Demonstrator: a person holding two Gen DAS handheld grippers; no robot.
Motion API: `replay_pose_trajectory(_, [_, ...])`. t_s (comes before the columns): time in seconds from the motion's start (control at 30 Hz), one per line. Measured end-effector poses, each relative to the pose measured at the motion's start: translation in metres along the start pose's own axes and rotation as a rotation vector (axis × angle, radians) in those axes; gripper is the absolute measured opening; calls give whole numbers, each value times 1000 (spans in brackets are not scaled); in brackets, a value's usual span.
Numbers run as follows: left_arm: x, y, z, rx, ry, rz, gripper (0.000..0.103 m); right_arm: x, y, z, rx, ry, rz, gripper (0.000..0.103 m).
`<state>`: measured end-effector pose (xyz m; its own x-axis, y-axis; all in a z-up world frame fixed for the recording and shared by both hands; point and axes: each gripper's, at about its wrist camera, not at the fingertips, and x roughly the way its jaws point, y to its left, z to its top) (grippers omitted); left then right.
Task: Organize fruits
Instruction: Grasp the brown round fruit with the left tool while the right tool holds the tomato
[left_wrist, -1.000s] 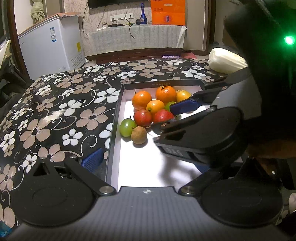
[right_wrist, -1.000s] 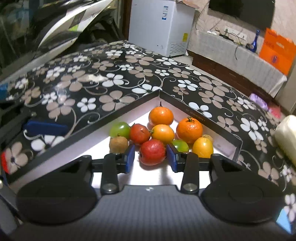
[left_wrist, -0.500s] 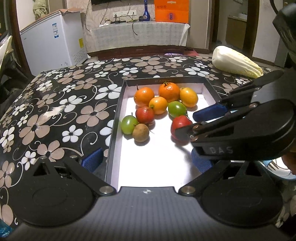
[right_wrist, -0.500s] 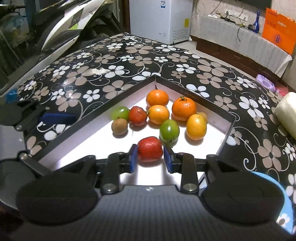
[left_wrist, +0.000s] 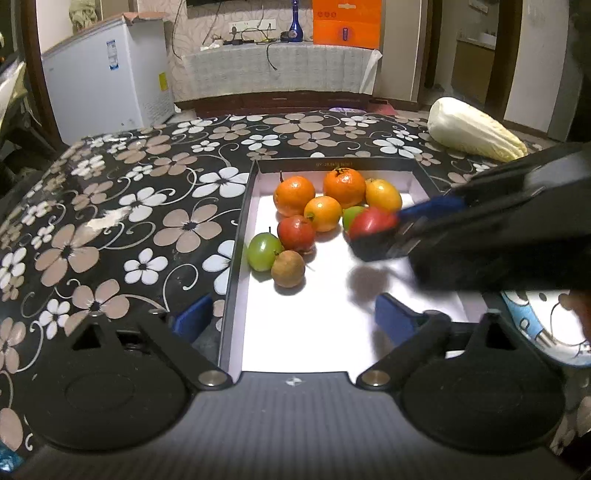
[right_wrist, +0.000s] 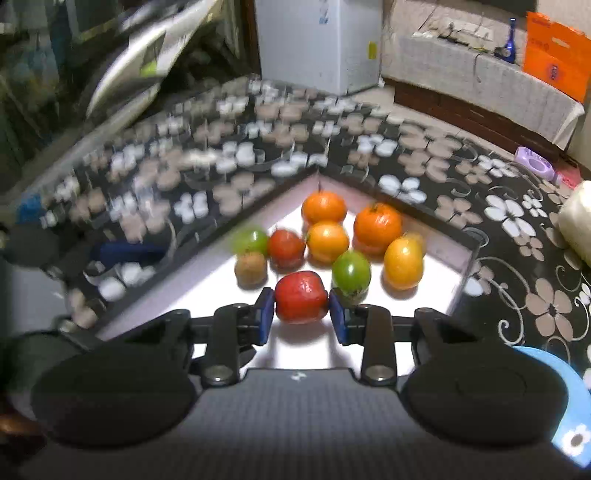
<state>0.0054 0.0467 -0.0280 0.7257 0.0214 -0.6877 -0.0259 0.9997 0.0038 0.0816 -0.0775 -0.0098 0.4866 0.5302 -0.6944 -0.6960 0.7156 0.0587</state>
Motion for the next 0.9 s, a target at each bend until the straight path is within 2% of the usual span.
replay_pose_trajectory(0.13, [5,7,9,-32,14,-20,75,-27,-18,2,111,-112,30,36])
replay_pose_trajectory(0.2, [7,11,13,-50,17,-28,72,-33,-24,3,141,-134,30,36])
replay_pose_trajectory(0.53, [20,26,23,-95,68,-47,55,-44,-25,1,145,-152,50,36])
replay_pose_trajectory(0.7, [8,26,23,-75,17,2,55,-46,-26,0,142,-148,57,36])
replay_pose_trajectory(0.83, [-10,21,25,-49,-58,-43,56,-46,-26,0,142,-147,59,36])
replay_pose_trajectory(0.9, [-12,14,24,-37,-62,-96,56,-45,-26,0,141,-144,63,36])
